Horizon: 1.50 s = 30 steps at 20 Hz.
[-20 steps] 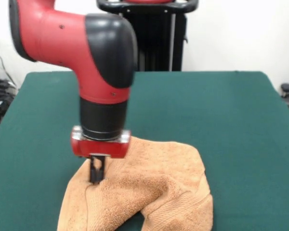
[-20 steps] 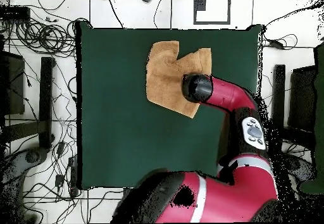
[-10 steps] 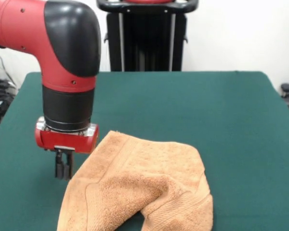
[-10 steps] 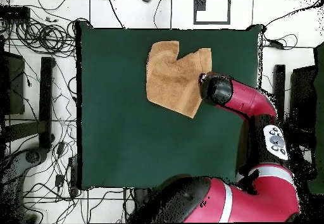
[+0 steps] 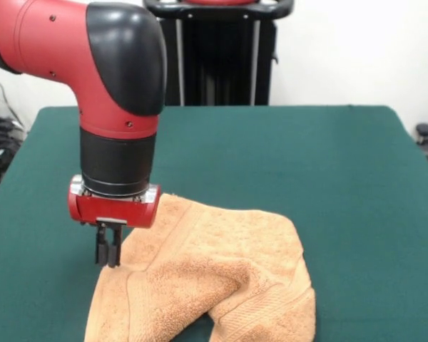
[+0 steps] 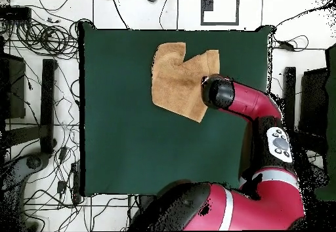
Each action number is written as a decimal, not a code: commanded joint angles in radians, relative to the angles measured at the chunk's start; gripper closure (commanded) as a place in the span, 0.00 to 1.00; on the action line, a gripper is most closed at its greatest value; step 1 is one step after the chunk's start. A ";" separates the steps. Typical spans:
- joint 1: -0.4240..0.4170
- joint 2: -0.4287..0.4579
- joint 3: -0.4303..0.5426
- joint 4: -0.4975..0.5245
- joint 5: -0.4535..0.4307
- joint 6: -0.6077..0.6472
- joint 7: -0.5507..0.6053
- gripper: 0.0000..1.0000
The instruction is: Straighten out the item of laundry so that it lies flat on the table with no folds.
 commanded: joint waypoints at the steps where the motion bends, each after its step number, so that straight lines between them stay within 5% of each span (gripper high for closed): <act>1: 0.014 0.047 0.107 0.113 -0.027 0.015 0.088 1.00; 23: -0.069 0.088 0.222 0.172 0.022 -0.011 0.131 1.00; 30: -0.027 0.051 0.199 0.205 0.055 0.039 0.198 1.00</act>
